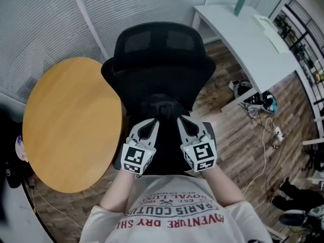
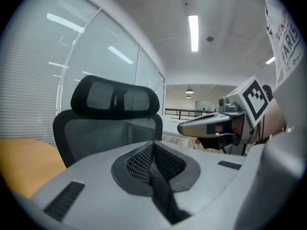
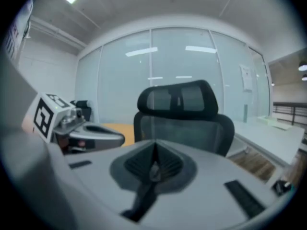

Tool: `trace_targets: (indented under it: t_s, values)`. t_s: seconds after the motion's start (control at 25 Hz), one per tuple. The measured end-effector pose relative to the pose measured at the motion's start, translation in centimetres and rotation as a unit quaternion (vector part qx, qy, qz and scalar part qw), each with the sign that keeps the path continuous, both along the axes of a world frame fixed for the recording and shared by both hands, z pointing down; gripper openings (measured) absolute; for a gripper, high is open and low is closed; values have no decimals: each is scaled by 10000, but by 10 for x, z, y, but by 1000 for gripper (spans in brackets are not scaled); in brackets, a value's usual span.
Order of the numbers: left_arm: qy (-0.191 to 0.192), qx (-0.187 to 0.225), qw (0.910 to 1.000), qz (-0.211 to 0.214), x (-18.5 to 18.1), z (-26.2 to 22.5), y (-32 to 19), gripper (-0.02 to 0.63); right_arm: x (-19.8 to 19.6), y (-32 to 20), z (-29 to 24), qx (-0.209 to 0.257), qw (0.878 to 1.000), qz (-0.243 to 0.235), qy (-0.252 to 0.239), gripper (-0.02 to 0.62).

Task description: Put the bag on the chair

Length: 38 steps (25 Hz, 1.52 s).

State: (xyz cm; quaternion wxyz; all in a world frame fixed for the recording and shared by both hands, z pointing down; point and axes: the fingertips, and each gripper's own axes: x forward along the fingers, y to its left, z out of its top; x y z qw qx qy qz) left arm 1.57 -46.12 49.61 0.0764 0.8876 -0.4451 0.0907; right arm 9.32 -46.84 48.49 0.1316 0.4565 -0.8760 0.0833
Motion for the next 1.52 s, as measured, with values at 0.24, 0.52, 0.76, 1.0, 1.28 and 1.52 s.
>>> trace_targets:
  t_s: [0.24, 0.52, 0.76, 1.0, 1.28, 1.52]
  values:
    - [217, 703, 9973, 59, -2, -68, 18, 32, 2, 13, -51, 602, 9974, -318, -214, 26]
    - [276, 862, 9959, -74, -4, -97, 27, 32, 2, 20, -75, 901, 9939, -532, -352, 26]
    - [179, 881, 9959, -135, -3, -97, 26, 32, 2, 18, -76, 906, 9934, -598, -377, 26]
    - [26, 899, 9957, -240, -5, -98, 29, 32, 6, 22, -76, 828, 9939, -598, -413, 26]
    - [13, 764, 9966, -295, -5, -94, 29, 32, 7, 21, -74, 835, 9938, -577, -449, 26]
    - [76, 668, 9971, -368, -5, -94, 30, 32, 7, 24, -74, 823, 9939, -619, -400, 26]
